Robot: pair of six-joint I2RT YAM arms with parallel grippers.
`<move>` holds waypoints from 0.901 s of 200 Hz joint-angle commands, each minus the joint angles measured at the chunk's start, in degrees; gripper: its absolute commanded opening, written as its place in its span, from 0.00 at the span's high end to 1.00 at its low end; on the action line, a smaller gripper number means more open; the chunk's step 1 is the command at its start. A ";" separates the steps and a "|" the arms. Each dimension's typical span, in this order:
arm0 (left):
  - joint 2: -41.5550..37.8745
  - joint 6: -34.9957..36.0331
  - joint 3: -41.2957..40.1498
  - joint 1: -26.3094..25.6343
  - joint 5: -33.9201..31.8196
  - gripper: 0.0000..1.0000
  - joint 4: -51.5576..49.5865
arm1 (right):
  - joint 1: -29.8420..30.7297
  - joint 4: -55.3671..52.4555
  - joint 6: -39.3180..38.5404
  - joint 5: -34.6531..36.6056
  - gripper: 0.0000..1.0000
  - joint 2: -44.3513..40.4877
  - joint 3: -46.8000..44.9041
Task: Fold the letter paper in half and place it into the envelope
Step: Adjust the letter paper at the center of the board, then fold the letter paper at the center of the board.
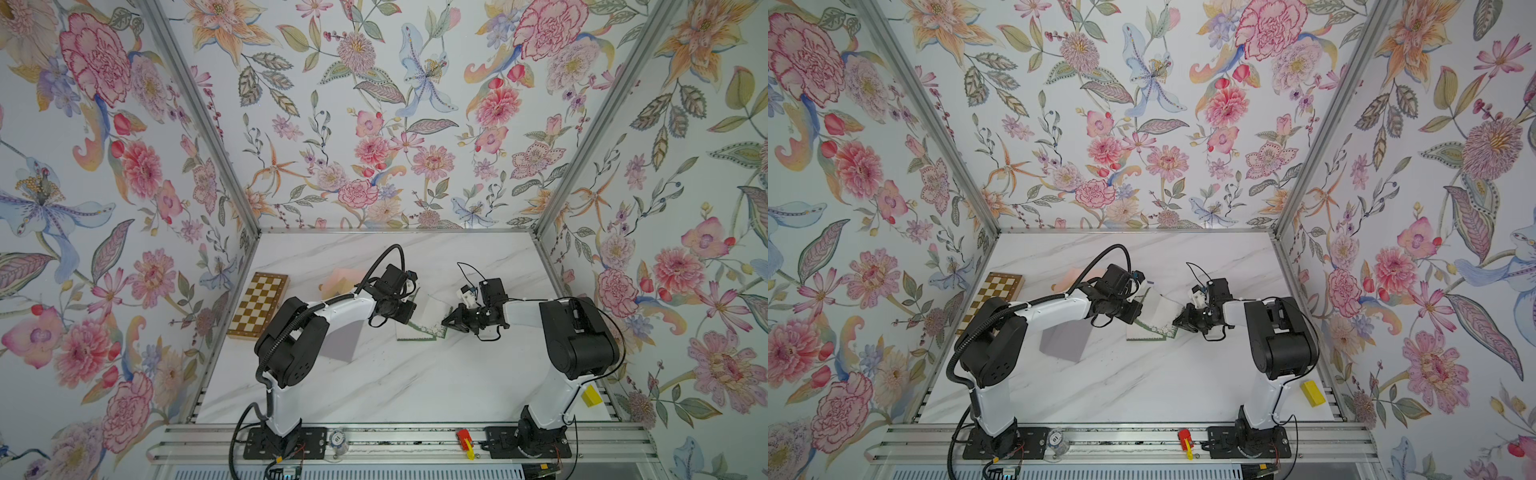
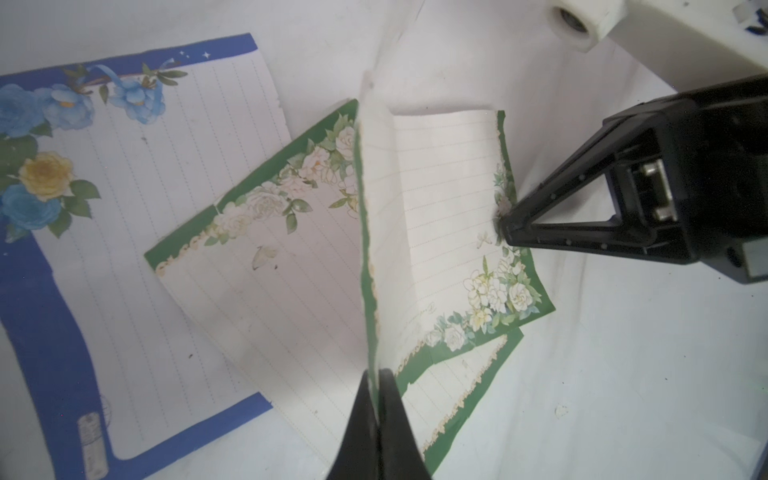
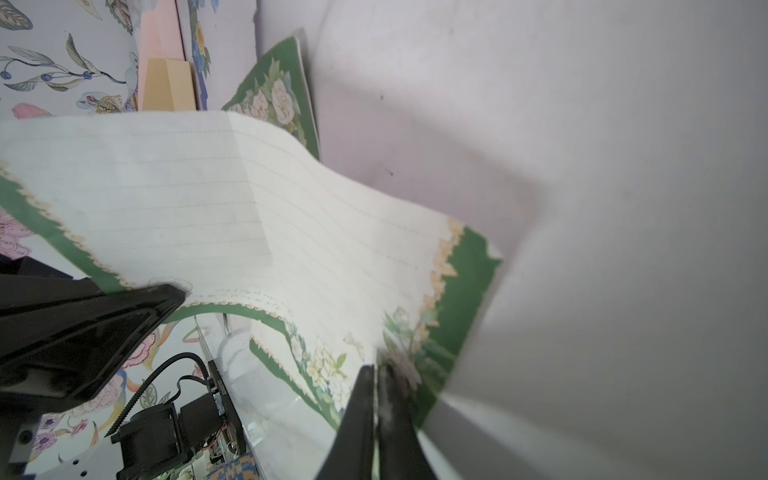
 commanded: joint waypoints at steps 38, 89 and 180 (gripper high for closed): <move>0.97 5.64 4.56 0.54 -2.87 1.00 -4.85 | -0.15 2.86 4.74 1.52 0.91 -1.60 -4.59; 3.66 11.35 9.73 0.46 -1.68 1.00 -9.98 | -0.93 -2.34 3.06 4.20 0.91 -7.70 -1.26; 8.32 17.70 15.65 -0.75 2.58 1.00 -14.75 | -2.79 -9.62 -1.52 5.39 0.90 -7.68 5.45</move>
